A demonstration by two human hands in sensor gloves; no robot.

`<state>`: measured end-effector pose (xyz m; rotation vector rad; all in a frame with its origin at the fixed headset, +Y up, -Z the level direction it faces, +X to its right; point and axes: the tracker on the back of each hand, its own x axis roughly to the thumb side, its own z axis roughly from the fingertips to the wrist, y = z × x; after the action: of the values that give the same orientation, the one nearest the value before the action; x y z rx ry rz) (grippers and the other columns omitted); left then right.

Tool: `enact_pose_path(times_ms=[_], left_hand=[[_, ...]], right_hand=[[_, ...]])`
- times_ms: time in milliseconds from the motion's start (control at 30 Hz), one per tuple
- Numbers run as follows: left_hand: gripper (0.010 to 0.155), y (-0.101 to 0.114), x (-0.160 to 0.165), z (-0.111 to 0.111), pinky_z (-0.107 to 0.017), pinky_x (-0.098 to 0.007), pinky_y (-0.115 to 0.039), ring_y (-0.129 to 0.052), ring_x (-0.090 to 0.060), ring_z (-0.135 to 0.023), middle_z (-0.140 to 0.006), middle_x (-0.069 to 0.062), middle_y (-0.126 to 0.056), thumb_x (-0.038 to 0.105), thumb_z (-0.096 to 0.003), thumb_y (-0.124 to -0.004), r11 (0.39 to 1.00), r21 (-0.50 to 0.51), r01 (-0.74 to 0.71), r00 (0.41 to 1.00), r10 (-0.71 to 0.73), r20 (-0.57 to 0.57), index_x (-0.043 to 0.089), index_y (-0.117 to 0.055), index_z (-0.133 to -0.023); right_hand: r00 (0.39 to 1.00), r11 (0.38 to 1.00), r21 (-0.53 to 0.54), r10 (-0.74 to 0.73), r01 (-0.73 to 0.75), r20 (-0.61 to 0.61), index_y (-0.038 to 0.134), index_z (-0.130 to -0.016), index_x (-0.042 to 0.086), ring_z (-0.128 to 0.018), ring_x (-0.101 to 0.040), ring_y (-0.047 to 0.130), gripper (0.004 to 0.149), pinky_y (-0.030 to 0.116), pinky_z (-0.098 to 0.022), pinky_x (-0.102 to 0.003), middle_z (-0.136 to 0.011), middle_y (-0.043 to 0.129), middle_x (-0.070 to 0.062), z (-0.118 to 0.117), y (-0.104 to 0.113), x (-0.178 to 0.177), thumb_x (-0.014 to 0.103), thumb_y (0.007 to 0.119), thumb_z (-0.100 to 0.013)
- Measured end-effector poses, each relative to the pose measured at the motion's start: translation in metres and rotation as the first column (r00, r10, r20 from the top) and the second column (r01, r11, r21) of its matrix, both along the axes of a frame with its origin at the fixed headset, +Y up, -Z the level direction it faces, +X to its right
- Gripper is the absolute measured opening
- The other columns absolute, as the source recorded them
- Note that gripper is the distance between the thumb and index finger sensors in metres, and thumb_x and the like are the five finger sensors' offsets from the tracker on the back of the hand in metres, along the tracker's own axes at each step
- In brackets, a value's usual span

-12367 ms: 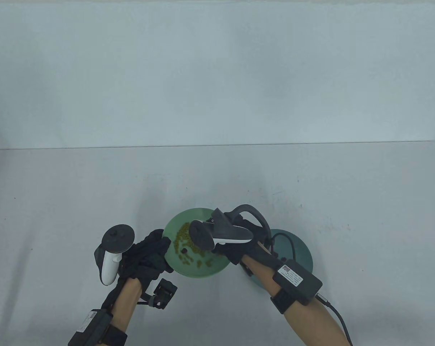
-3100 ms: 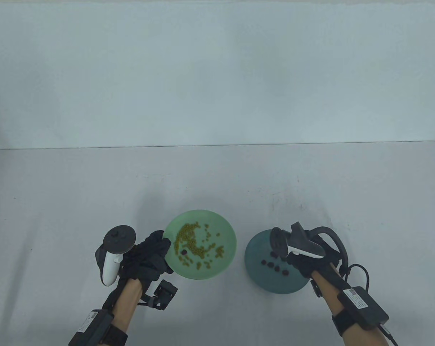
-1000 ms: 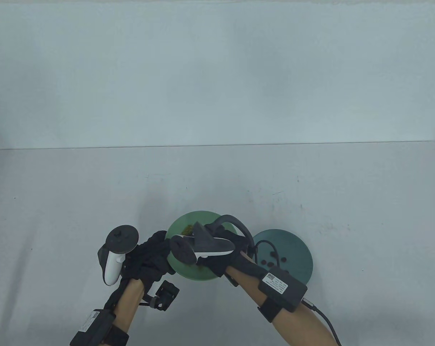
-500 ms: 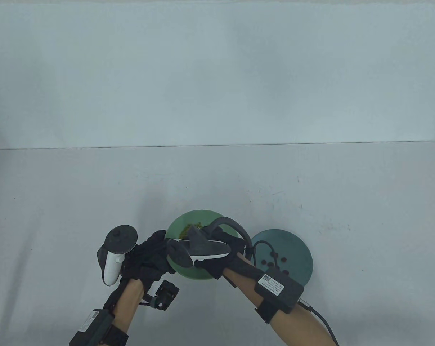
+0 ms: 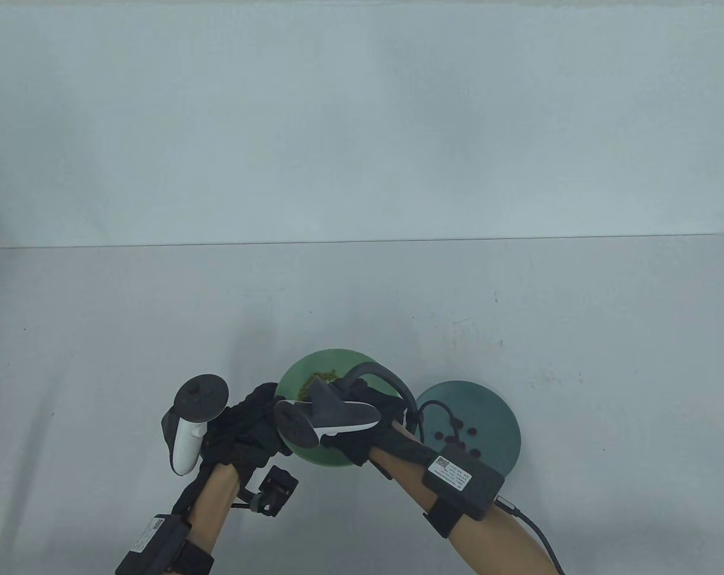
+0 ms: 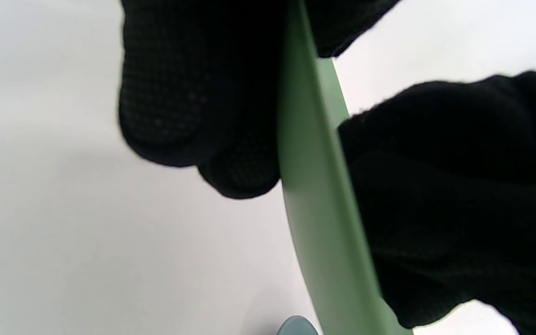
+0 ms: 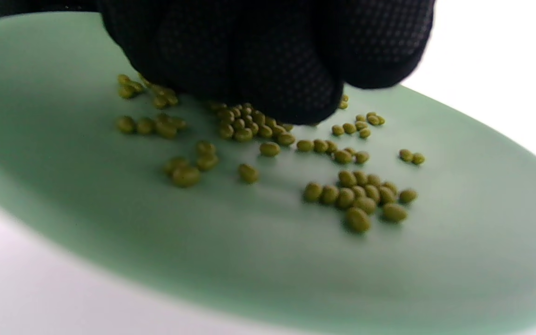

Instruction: Pick cranberries with hand pinch into plate

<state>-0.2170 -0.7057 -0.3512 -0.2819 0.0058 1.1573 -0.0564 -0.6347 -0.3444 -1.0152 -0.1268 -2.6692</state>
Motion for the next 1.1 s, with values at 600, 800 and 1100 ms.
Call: enact_pose_path(times_ms=[600,800,1100], left_hand=[[0.052,-0.002,-0.001,0.0,-0.034,-0.028,-0.098,-0.11,-0.022,-0.045,-0.08,-0.019,-0.086,0.023,-0.0602,-0.066,0.999,-0.01,0.032,0.999,-0.033,-0.006,-0.004,-0.057,-0.104],[0.052,-0.002,-0.001,0.0,-0.034,-0.028,-0.098,-0.11,-0.022,-0.045,-0.08,-0.019,-0.087,0.023,-0.0601,-0.066,0.999,-0.009,0.031,0.999,-0.031,-0.007,-0.004,-0.057,-0.104],[0.052,-0.001,-0.001,0.0,-0.034,-0.028,-0.098,-0.11,-0.022,-0.045,-0.08,-0.019,-0.087,0.023,-0.0602,-0.066,1.0,-0.005,0.028,1.0,-0.028,-0.006,-0.004,-0.057,-0.104]], right_hand=[[0.982,0.987,0.106,-0.134,0.121,0.134,0.085,-0.088,0.019,-0.043,-0.007,0.1,0.046,0.088,-0.04,-0.033,-0.05,0.094,0.015,-0.016,0.055,0.077,0.047,0.076,-0.053],[0.949,0.987,0.128,-0.127,0.094,0.287,0.085,-0.088,0.019,-0.043,-0.007,0.1,0.046,0.088,-0.04,-0.033,-0.05,0.094,0.015,-0.031,0.042,0.139,0.047,0.075,-0.053],[0.882,0.998,0.018,-0.054,0.052,0.469,0.084,-0.088,0.019,-0.043,-0.007,0.099,0.045,0.088,-0.04,-0.033,-0.051,0.094,0.015,-0.045,-0.02,0.202,0.047,0.075,-0.053]])
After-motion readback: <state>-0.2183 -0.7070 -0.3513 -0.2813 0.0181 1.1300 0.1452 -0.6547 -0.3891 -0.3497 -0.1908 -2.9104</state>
